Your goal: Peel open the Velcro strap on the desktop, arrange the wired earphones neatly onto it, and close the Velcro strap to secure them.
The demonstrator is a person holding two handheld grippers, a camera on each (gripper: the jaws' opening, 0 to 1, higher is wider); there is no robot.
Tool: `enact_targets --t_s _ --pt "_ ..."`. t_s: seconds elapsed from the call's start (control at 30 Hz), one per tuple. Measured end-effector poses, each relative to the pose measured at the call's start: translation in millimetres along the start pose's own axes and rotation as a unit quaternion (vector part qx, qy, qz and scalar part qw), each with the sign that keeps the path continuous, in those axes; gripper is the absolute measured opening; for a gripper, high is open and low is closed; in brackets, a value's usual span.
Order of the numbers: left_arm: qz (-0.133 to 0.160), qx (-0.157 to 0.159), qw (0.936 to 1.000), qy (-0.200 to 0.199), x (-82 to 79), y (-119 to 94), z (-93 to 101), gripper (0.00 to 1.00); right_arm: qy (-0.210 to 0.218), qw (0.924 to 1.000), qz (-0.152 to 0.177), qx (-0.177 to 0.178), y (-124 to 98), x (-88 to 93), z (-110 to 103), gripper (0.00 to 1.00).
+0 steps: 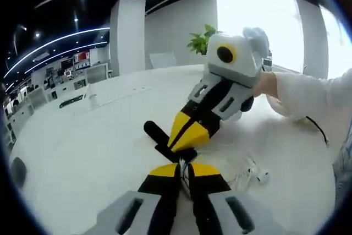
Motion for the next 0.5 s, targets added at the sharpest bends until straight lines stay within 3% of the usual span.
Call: enact_targets --t_s 0.23,0.5 --pt "0.001 0.001 1.0000 -0.003 0.2 0 -0.4 0.11 -0.011 0.9995 -0.008 0.028 1 1.5 7 0.03" --pt "0.002 0.001 1.0000 -0.003 0.4 -1 -0.4 0.11 0.008 0.9974 -0.007 0.071 1 5.6 17 0.03"
Point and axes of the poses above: the point that each gripper's makers call its tool centre point, and the gripper's own axes: y roughly forward along the fingers, z roughly to its right, x roughly out of its underside, the point moved 10 cm from there along -y, roughly backward along the fingers, and after that the axes turned 2 degrees about -y, right-handed, at the moved point
